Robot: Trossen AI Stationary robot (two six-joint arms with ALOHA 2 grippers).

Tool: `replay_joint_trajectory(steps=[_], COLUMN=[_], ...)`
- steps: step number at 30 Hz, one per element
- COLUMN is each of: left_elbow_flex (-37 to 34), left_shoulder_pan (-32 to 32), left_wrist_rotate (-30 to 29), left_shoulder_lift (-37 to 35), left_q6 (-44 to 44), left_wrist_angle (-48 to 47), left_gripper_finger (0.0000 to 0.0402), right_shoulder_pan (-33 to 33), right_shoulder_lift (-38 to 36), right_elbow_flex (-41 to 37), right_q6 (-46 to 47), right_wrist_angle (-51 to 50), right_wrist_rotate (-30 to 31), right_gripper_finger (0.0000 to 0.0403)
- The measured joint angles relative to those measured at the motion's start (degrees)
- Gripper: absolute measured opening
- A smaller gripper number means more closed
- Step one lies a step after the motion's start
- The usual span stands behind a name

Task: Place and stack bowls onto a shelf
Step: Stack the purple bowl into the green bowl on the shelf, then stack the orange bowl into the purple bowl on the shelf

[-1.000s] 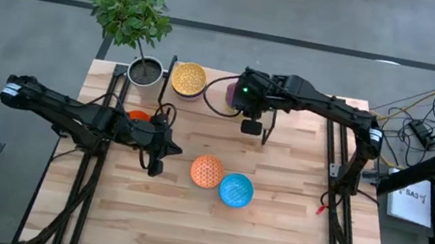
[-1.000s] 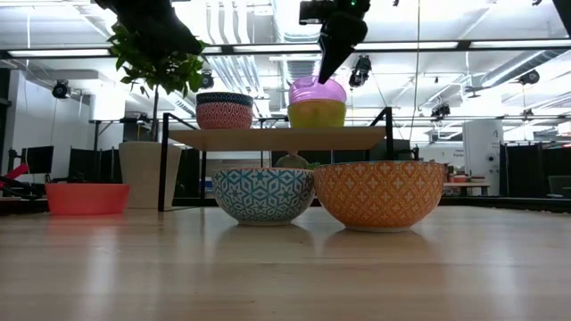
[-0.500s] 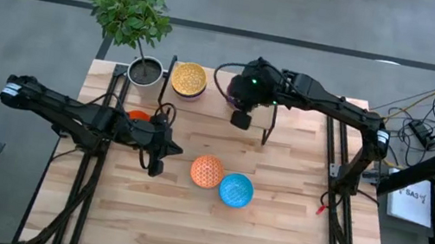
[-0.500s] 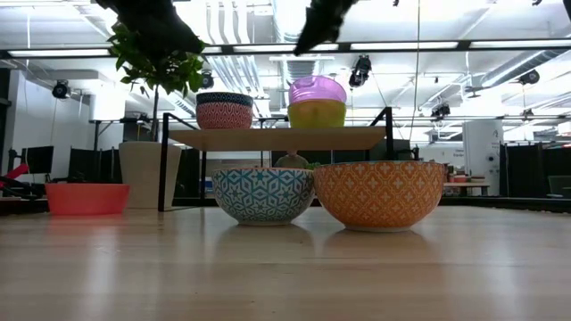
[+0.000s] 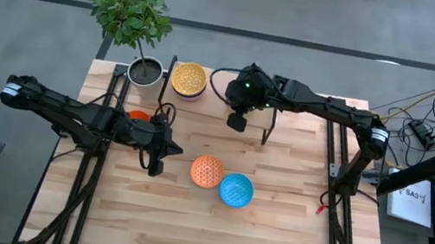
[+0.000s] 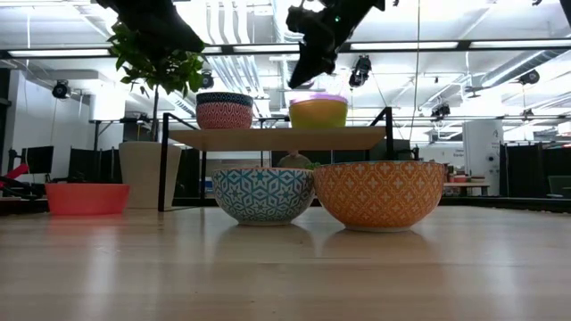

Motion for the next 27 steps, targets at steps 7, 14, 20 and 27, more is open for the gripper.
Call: replay_joint_trajectory(steps=[7,14,20,27], left_elbow_flex=[-0.11,-1.27,-1.29,-1.65], left_shoulder_pan=[0.0,0.0,0.0,2.4], left_wrist_rotate=[0.0,-0.03,-3.67,-7.34], left_shoulder_lift=[0.0,-0.01,-0.01,-0.01], left_q6=[0.0,-2.07,-12.57,-36.24], left_wrist_angle=[0.49,-2.5,-14.24,-38.4], left_gripper_finger=[0.0001,0.0001,0.0001,0.0001], right_shoulder_pan=[0.38,2.7,7.9,17.56], right_shoulder_lift=[-1.83,-7.28,-13.97,-22.13], right_elbow_flex=[-0.09,-3.8,-12.61,-26.44], right_q6=[0.05,2.9,7.76,15.0], right_wrist_angle=[1.33,1.24,1.72,11.36], right_wrist_rotate=[-0.44,-3.9,-4.06,-3.87], right_gripper_finger=[0.0009,0.0009,0.0009,0.0009])
